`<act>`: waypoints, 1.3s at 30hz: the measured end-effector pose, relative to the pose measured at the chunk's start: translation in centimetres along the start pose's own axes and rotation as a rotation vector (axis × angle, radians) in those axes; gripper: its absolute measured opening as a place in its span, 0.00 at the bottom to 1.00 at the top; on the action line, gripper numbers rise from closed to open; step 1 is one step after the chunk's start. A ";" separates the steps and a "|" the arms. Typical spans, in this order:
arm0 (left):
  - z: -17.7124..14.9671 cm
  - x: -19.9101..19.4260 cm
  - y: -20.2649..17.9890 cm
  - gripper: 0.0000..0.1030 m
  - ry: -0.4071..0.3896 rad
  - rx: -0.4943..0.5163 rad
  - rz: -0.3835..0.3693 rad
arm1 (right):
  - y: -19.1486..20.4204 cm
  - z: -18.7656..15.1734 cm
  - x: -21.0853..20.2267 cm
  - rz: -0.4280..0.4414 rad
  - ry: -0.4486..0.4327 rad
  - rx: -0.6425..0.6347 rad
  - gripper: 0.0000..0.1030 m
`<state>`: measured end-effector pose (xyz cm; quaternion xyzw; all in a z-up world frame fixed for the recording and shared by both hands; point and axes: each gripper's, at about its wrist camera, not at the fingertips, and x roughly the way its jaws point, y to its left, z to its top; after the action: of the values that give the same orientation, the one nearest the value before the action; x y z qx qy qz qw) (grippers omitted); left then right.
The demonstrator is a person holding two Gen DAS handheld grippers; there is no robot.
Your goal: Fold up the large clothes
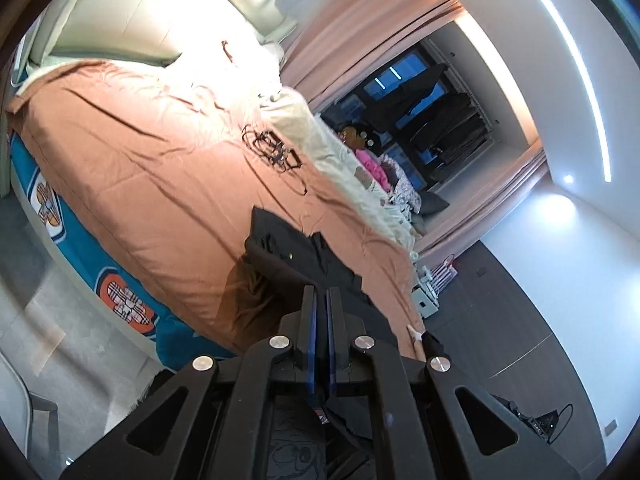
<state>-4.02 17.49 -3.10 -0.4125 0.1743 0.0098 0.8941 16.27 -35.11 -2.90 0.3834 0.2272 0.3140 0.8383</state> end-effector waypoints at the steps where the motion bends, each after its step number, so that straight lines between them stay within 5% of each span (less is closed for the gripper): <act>1: 0.0 -0.4 -0.2 0.06 -0.004 0.003 -0.004 | 0.0 0.0 0.0 0.000 0.000 0.000 0.04; 17: 4.8 3.5 -2.5 0.06 -0.063 0.026 -0.008 | 0.2 3.0 3.3 -0.014 -0.003 -0.032 0.04; 27: 11.9 12.0 -6.2 0.06 -0.069 0.085 0.013 | 0.5 9.4 9.2 -0.052 -0.046 -0.049 0.04; 39: 16.5 23.0 -6.8 0.06 -0.020 0.135 0.113 | -2.3 14.9 18.4 -0.128 -0.023 -0.058 0.04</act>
<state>23.70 22.35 4.39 -0.3406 0.1886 0.0528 0.9196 39.26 -30.81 1.69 0.3471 0.2323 0.2619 0.8701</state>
